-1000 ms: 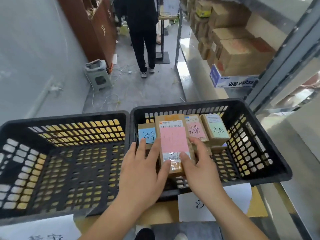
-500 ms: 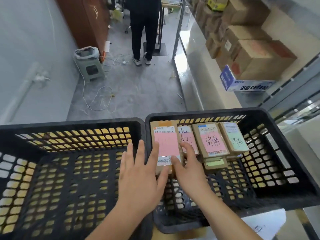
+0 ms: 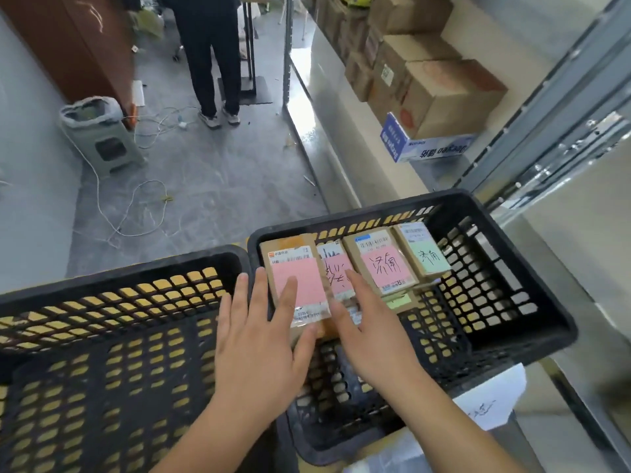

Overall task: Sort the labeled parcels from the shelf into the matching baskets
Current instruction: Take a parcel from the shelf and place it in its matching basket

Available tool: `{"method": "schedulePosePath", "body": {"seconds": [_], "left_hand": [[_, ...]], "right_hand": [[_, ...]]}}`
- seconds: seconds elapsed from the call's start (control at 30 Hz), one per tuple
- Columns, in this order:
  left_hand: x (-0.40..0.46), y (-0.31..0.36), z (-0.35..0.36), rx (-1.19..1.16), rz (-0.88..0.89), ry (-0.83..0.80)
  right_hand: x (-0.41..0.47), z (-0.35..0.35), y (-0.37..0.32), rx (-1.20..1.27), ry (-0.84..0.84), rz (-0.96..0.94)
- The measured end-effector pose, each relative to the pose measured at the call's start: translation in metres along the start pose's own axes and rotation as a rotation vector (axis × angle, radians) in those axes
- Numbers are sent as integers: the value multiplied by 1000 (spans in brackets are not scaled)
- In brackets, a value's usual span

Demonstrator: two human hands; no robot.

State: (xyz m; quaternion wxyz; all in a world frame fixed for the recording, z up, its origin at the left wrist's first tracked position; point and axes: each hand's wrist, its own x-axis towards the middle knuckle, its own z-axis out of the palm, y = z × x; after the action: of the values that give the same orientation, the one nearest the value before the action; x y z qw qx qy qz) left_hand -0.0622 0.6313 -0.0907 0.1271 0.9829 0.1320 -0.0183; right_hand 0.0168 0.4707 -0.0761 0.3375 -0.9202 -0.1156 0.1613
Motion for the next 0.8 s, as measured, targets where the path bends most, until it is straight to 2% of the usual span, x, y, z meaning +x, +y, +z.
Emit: {"method": "schedulePosePath", "body": {"seconds": [0.13,0.37,0.5,0.8], "left_hand": [[4,29,-4,6,118,18],[-21,116,-8,53,345,-7],[-51,183,-3,64,481,-30],[-145,333,55,-5,800,-179]], "right_hand": [[-24,-33,17,-121,82,-21],[-97,-89,78,-211,240,93],[-165,-127,126,-215,361,204],[-334,-176,249,-82,485,540]]}}
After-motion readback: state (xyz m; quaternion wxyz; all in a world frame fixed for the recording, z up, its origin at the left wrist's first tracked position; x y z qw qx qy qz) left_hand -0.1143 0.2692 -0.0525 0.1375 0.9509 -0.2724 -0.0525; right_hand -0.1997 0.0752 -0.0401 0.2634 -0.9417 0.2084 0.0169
